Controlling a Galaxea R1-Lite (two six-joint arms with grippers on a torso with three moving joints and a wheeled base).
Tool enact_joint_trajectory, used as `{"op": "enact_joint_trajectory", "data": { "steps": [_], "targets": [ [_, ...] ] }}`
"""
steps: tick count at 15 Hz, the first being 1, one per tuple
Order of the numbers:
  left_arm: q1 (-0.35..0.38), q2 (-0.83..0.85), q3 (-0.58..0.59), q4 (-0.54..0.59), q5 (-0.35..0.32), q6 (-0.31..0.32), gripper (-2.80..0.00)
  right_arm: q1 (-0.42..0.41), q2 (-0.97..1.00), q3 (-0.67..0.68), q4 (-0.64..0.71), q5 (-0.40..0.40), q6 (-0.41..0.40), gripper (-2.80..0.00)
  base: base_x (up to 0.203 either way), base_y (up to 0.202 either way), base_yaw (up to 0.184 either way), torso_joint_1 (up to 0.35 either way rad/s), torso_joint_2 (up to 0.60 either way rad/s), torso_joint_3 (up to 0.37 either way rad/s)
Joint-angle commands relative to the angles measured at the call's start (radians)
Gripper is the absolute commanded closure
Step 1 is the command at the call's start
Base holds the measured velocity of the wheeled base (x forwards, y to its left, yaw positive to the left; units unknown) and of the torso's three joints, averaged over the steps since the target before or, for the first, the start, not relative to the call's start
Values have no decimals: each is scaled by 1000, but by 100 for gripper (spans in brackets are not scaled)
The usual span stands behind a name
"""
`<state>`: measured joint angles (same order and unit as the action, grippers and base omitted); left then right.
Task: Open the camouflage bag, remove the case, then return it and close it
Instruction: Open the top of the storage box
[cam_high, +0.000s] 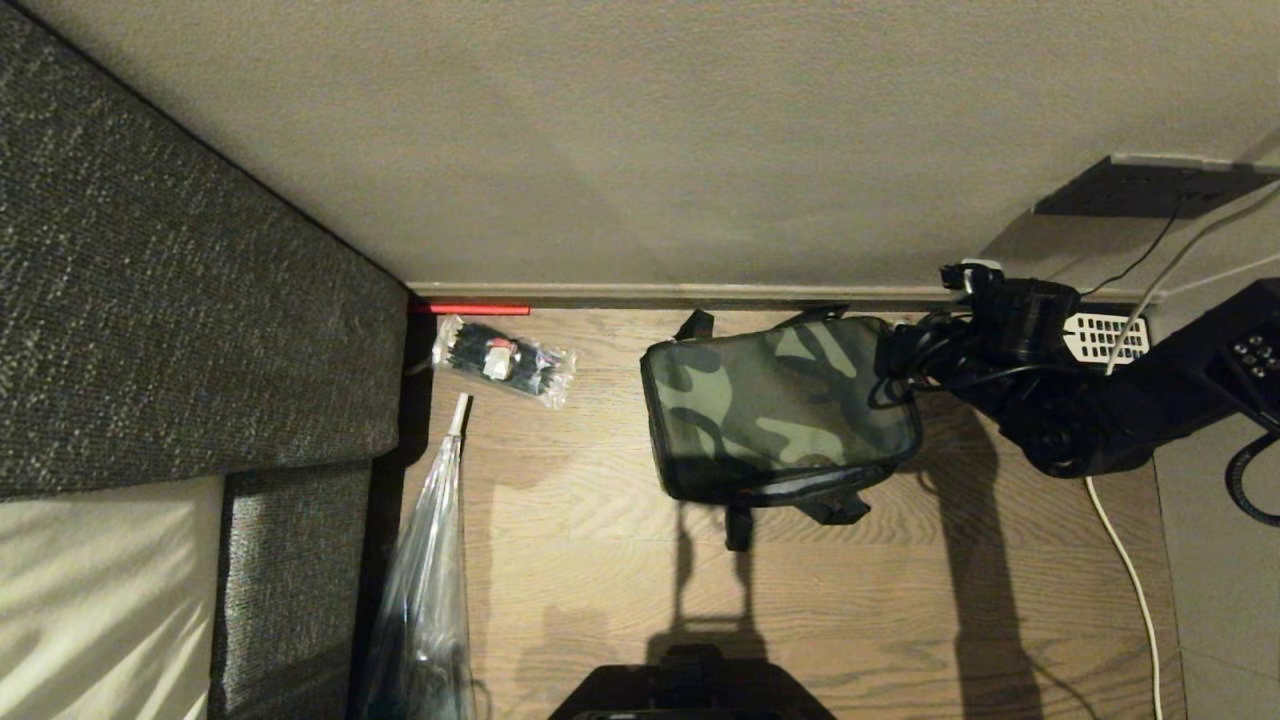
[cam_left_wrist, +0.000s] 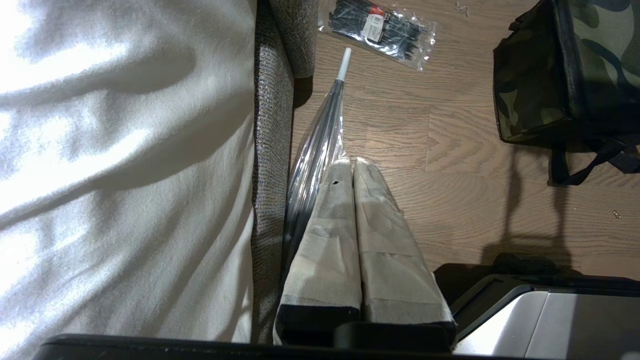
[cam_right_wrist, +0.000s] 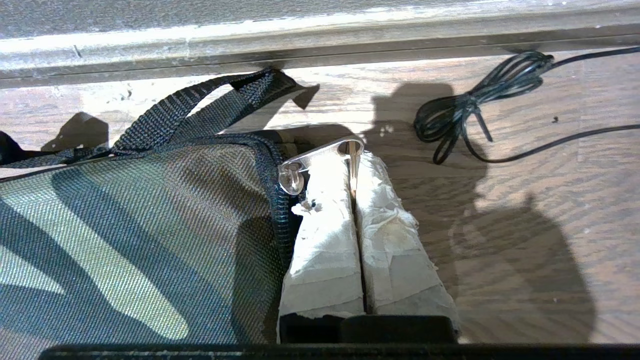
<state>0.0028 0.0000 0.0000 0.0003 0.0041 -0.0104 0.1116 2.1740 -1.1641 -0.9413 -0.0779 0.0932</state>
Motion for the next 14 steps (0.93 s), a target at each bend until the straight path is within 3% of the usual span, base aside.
{"op": "enact_joint_trajectory", "data": {
  "steps": [1,14],
  "targets": [
    [0,0,0,0,0,0,0,3,9,-10,-4,0,1,0,0,0,0,0,0,0],
    [0,0,0,0,0,0,0,5,3,-56,-5,-2,23,0,0,0,0,0,0,0]
  ]
}}
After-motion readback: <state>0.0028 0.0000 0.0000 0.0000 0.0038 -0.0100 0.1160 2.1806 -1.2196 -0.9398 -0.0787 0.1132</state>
